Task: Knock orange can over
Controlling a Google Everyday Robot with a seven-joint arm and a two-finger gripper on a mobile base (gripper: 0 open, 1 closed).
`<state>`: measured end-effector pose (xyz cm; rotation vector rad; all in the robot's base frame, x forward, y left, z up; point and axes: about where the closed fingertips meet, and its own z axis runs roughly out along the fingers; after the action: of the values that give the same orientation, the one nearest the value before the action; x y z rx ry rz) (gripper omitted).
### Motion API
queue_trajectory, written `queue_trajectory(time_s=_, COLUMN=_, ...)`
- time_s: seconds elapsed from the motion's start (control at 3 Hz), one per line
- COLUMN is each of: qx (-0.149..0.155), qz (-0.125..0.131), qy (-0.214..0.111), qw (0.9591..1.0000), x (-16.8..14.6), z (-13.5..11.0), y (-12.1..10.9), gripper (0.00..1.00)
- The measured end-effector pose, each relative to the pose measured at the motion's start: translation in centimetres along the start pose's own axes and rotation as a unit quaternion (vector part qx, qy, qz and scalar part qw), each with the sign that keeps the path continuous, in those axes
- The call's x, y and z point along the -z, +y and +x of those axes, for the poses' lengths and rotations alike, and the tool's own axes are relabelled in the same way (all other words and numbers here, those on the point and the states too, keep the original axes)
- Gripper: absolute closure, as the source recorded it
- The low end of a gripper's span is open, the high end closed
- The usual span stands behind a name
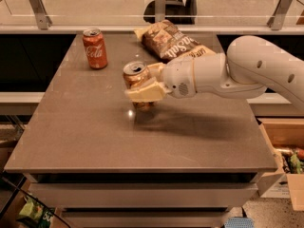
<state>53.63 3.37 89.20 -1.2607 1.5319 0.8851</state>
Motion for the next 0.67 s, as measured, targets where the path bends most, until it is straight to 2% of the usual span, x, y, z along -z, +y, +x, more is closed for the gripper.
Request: queue_trajectory(time_s=0.67, qx=0.003, qz=0.016, qy=0.070, qw=0.9974, x=1.01, z=-0.50, y=-1.45, gripper=1.00)
